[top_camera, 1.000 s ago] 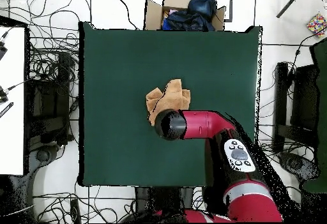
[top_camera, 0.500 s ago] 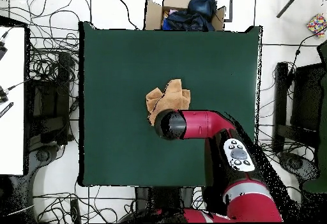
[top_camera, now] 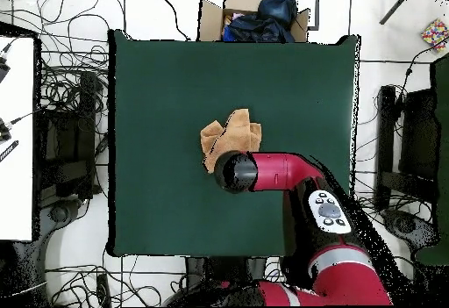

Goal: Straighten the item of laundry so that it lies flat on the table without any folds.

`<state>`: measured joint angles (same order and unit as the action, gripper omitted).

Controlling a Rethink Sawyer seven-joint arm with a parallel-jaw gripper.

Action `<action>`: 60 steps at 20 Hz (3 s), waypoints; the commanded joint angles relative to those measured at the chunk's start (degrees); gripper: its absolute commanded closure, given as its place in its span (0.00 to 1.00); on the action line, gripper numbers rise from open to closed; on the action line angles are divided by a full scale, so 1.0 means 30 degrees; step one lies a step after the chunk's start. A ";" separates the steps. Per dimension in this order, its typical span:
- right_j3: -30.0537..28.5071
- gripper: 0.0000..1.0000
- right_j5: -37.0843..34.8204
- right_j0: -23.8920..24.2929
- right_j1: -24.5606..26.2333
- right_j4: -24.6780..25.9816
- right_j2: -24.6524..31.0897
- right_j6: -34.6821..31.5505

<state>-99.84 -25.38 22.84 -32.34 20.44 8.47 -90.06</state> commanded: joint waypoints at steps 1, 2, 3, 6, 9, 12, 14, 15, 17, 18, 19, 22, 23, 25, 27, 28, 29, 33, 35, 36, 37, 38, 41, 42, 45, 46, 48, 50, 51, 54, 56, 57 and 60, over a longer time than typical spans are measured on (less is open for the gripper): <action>0.0743 0.00 -0.0608 0.0506 0.0324 0.1036 0.2061 0.1230; 0.0694 0.00 -0.0613 0.0537 0.0278 0.1049 0.2071 0.1249; 0.0717 0.00 -0.0595 0.0510 0.0311 0.1075 0.2063 0.1225; 0.0811 0.00 -0.0548 0.0377 0.0389 0.1131 0.1971 0.1085; 0.0845 0.00 -0.0747 0.0381 0.0320 0.1109 0.2034 0.1080; 0.0866 0.00 -0.0677 0.0235 0.0374 0.1241 0.1905 0.1016; 0.0869 0.00 -0.0480 0.0256 0.0503 0.1342 0.1856 0.0993; 0.0848 0.00 -0.0387 0.0236 0.0534 0.1413 0.1811 0.0971; 0.0806 0.00 -0.0244 0.0210 0.0569 0.1543 0.1754 0.0925; 0.0789 0.00 -0.0229 0.0219 0.0568 0.1603 0.1754 0.0924; 0.0839 0.00 -0.0311 0.0220 0.0561 0.1650 0.1771 0.0959; 0.1127 0.00 -0.0745 0.0142 0.0546 0.1656 0.1802 0.0955; 0.1412 0.00 -0.1076 -0.0021 0.0584 0.1542 0.1741 0.0797; 0.2123 0.00 -0.1873 -0.0417 0.0745 0.1255 0.1617 0.0486; 0.2751 0.00 -0.2447 -0.0771 0.0908 0.0901 0.1518 0.0124; 0.3013 0.00 -0.2675 -0.0944 0.0969 0.0738 0.1461 -0.0076; 0.3193 0.00 -0.2774 -0.1073 0.0969 0.0610 0.1437 -0.0251; 0.3578 0.00 -0.2992 -0.1435 0.0702 0.0340 0.1258 -0.0758; 0.3503 0.00 -0.3109 -0.1532 0.0473 0.0196 0.1266 -0.0920; 0.3528 0.00 -0.3297 -0.1568 0.0436 0.0119 0.1269 -0.0944; 0.3671 0.00 -0.3294 -0.1543 0.0531 0.0090 0.1349 -0.0904; 0.3942 0.00 -0.3307 -0.1457 0.0735 0.0035 0.1473 -0.0818; 0.5718 0.00 -0.4045 -0.1323 0.1764 -0.0126 0.1681 -0.0401; 0.6435 0.00 -0.4389 -0.1357 0.2143 -0.0149 0.1642 -0.0330; 0.7513 0.00 -0.5562 -0.1271 0.2503 -0.0050 0.1535 0.0174; 0.7588 0.00 -0.5856 -0.1139 0.2460 -0.0038 0.1605 0.0424; 0.7182 0.00 -0.6279 -0.0778 0.2055 -0.0160 0.1886 0.0863; 0.6942 0.00 -0.6691 -0.0610 0.1731 -0.0274 0.2082 0.1095; 0.6887 0.00 -0.6849 -0.0551 0.1619 -0.0311 0.2126 0.1150; 0.6567 0.00 -0.6931 -0.0358 0.1375 -0.0288 0.2276 0.1255; 0.6277 0.00 -0.6666 -0.0198 0.1325 -0.0188 0.2390 0.1321; 0.6171 0.00 -0.6535 -0.0098 0.1323 -0.0134 0.2472 0.1378; 0.5952 0.00 -0.6257 0.0174 0.1340 0.0038 0.2675 0.1494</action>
<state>-81.87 -41.29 22.55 -28.44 21.83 10.31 -90.06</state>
